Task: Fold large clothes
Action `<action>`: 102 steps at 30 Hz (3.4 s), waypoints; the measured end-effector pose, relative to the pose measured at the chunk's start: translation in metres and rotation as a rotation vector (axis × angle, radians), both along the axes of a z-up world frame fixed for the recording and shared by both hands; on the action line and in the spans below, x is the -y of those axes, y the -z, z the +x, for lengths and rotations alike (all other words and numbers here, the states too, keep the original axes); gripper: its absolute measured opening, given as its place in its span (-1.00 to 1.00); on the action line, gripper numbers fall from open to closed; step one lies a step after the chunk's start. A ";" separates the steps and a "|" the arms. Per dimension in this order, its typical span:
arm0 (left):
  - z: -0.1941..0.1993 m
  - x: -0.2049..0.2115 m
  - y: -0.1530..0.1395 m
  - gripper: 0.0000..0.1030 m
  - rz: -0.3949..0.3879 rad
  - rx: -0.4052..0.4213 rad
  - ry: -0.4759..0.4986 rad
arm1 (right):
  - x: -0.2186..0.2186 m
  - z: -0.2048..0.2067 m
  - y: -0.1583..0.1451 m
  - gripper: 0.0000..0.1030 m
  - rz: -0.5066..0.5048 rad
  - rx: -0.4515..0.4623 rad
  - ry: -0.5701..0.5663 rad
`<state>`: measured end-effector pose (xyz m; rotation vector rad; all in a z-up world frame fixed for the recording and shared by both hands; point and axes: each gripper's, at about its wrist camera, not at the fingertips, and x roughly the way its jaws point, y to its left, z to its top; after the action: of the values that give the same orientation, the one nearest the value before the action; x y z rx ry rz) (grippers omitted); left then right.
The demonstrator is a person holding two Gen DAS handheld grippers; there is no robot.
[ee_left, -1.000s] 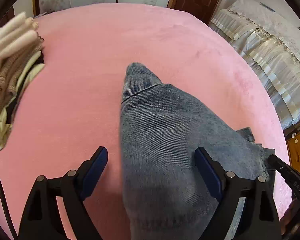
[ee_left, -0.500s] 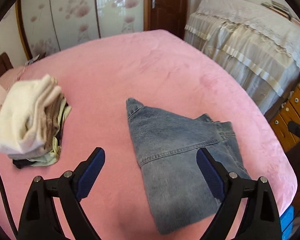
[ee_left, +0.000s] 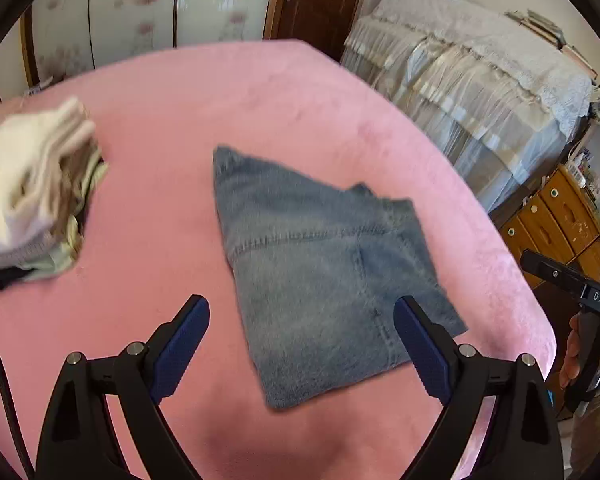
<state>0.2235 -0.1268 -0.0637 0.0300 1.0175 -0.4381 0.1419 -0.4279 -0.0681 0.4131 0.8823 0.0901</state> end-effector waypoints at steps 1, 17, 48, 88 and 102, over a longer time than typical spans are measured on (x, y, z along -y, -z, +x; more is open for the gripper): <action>0.006 -0.001 0.017 0.80 -0.003 -0.035 -0.002 | 0.001 0.003 0.014 0.51 0.005 -0.024 -0.003; 0.071 0.003 0.165 0.81 -0.206 -0.311 0.012 | 0.027 0.079 0.171 0.50 0.289 -0.230 -0.094; -0.001 0.023 0.089 -0.18 -0.030 -0.157 0.065 | -0.070 0.032 0.095 -0.65 0.133 -0.141 -0.194; 0.330 -0.423 -0.045 0.01 0.145 -0.001 -0.241 | -0.482 0.399 -0.010 -0.64 0.273 0.017 -0.425; 0.342 -0.446 0.003 0.84 0.124 0.063 -0.307 | -0.480 0.399 0.037 -0.47 0.161 0.097 -0.485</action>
<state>0.5655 0.3187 -0.0671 -0.0017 0.9669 -0.0940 0.5408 0.0523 -0.1052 0.3333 0.8671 0.6259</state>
